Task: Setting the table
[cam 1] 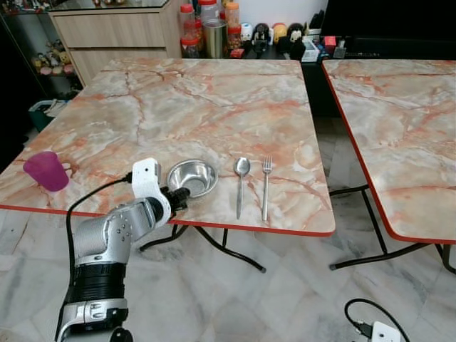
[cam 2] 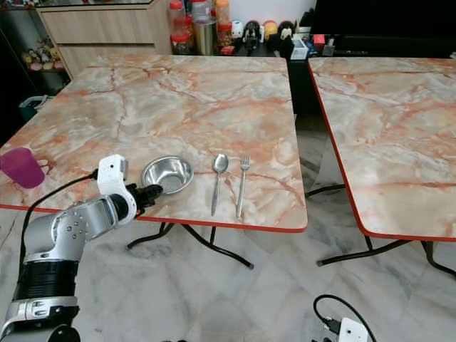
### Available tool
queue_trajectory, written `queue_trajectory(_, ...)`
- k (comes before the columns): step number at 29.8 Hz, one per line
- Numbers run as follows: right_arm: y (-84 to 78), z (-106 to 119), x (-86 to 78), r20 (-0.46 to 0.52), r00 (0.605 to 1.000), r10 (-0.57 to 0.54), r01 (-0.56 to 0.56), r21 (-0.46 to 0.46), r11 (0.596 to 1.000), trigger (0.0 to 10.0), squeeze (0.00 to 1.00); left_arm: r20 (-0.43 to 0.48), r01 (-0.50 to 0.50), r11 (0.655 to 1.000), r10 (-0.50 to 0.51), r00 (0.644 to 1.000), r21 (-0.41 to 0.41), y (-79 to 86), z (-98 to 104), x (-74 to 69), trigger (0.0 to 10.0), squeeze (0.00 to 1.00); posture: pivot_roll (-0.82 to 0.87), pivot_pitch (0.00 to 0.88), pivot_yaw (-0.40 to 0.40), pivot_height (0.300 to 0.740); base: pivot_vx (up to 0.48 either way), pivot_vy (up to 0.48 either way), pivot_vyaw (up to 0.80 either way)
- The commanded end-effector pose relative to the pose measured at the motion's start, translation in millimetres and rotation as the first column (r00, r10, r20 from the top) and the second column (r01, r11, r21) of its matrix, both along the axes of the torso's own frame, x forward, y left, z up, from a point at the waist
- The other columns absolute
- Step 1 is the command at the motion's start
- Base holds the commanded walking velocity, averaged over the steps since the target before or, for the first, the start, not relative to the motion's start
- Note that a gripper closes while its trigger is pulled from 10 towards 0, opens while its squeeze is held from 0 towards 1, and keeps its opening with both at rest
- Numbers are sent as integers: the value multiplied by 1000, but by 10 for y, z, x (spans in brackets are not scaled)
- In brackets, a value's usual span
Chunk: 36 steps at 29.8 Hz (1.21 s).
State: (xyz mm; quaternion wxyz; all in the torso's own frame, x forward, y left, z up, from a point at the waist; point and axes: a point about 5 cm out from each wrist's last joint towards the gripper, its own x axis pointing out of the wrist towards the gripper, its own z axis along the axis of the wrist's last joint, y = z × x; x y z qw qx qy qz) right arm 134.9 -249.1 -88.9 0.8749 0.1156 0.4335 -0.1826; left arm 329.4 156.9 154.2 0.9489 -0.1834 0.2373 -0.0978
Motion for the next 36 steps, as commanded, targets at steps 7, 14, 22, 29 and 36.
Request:
queue_trajectory(7,-22,-2,-20,-7,1000,-1,1,-2,1000,10000,0,25,-19,1000,19,1000,-3,9,72,20,10000,1000,78,90,10,740,0,0,0)
queue_trajectory(14,-15,-2,-15,-6,1000,0,0,0,1000,10000,0,22,-24,1000,24,999,-6,-10,64,86,10000,1000,76,86,13,740,0,0,0)
queue_trajectory(22,-7,-3,-12,-1,1000,-7,7,2,1000,10000,0,34,-26,999,25,999,36,24,50,146,10000,1000,66,66,25,740,0,0,0)
queue_trajectory(29,11,-6,-10,3,1000,-10,10,7,1000,10000,0,42,-56,997,53,998,62,90,69,224,10000,0,64,60,32,740,0,0,0)
queue_trajectory(36,13,-10,-21,1,1000,-12,12,8,1000,10000,0,47,-75,995,72,996,61,90,68,246,10000,0,61,54,32,740,0,0,0)
